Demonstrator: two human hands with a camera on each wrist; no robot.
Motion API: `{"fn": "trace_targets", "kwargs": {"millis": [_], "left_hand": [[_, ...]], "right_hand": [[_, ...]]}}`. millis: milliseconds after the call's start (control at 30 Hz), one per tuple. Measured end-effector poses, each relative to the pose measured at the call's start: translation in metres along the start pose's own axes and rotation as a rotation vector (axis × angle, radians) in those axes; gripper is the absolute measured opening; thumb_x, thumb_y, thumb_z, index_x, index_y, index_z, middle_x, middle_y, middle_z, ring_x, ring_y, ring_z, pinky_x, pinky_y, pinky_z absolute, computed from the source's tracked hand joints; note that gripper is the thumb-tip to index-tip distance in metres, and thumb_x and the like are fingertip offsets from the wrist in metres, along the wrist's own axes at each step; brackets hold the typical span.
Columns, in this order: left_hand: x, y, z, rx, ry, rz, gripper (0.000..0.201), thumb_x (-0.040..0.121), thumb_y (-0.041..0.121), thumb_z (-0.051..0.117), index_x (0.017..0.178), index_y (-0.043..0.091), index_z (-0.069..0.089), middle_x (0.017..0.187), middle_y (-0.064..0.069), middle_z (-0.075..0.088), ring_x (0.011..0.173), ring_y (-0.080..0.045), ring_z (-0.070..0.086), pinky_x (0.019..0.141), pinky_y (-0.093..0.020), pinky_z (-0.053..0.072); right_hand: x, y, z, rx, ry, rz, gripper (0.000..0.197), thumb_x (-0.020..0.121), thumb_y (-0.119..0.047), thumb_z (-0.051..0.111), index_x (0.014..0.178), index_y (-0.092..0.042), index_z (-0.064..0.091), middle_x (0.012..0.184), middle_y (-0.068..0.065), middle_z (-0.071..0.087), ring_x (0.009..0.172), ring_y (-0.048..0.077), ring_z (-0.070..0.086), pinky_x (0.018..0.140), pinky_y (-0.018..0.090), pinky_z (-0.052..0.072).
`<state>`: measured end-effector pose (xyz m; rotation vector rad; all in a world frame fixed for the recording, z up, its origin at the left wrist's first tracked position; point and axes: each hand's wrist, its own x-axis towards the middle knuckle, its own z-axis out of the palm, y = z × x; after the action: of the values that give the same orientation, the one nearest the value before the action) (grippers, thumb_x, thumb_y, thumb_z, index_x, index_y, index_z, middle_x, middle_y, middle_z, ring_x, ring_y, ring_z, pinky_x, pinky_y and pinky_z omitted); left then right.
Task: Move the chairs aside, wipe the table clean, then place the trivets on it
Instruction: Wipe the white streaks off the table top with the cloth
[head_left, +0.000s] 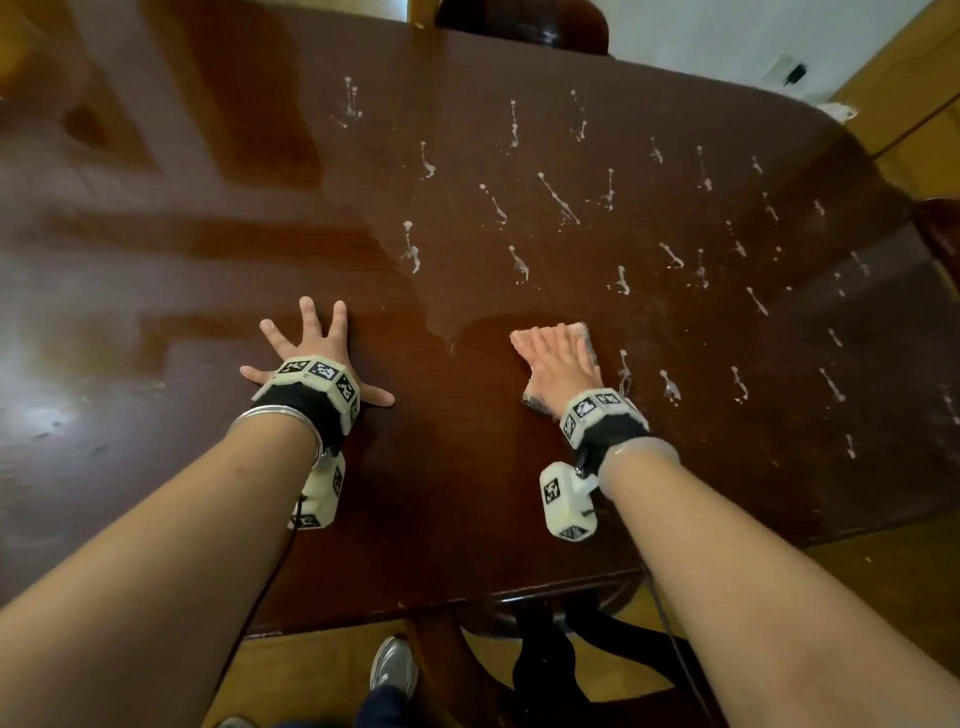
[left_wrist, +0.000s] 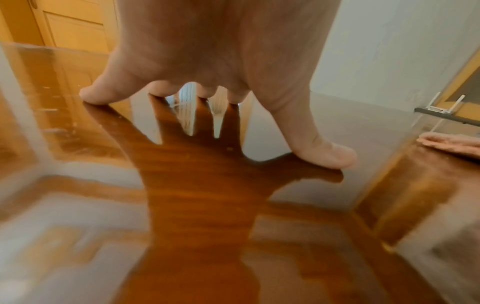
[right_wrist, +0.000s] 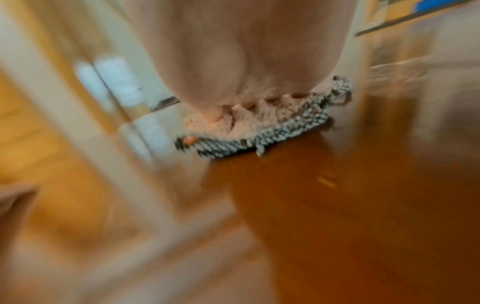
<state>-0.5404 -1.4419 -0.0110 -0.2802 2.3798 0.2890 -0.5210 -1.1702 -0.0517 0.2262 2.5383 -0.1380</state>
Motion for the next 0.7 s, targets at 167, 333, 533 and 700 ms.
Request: {"fn": "trace_targets", "kwargs": {"millis": [167, 333, 533, 700], "left_hand": [[0.001, 0.000, 0.001, -0.012, -0.001, 0.001, 0.139, 0.050, 0.058, 0.084, 0.147, 0.041, -0.014, 0.153, 0.009, -0.030, 0.141, -0.041, -0.021, 0.101, -0.077, 0.013], [0.000, -0.001, 0.000, -0.019, -0.016, 0.002, 0.139, 0.050, 0.058, 0.084, 0.146, 0.042, -0.014, 0.153, 0.010, -0.031, 0.141, -0.040, -0.023, 0.101, -0.076, 0.011], [0.001, -0.001, -0.001, -0.025, -0.011, 0.005, 0.139, 0.050, 0.059, 0.084, 0.146, 0.042, -0.015, 0.152, 0.009, -0.032, 0.140, -0.040, -0.024, 0.101, -0.077, 0.011], [0.002, -0.003, 0.002, -0.037, 0.006, 0.016, 0.139, 0.049, 0.058, 0.084, 0.147, 0.042, -0.013, 0.153, 0.010, -0.030, 0.140, -0.040, -0.023, 0.100, -0.077, 0.011]], "right_hand": [[0.017, -0.079, -0.014, 0.007, 0.020, -0.108, 0.079, 0.086, -0.004, 0.021, 0.150, -0.044, -0.002, 0.160, -0.001, -0.017, 0.144, 0.035, -0.022, 0.114, 0.061, -0.007], [-0.039, -0.087, -0.002, -0.082, -0.047, -0.308, 0.054, 0.104, -0.037, 0.018, 0.146, -0.050, -0.013, 0.155, -0.014, -0.028, 0.144, 0.015, -0.026, 0.117, 0.044, -0.010], [-0.036, -0.038, -0.011, 0.077, -0.043, 0.030, 0.052, 0.102, -0.045, 0.011, 0.145, -0.049, -0.017, 0.155, -0.010, -0.030, 0.144, 0.019, -0.027, 0.117, 0.049, -0.011], [-0.042, -0.096, 0.001, 0.034, -0.045, -0.141, 0.059, 0.102, -0.036, 0.025, 0.147, -0.049, -0.010, 0.156, -0.010, -0.029, 0.143, 0.023, -0.029, 0.114, 0.052, -0.013]]}}
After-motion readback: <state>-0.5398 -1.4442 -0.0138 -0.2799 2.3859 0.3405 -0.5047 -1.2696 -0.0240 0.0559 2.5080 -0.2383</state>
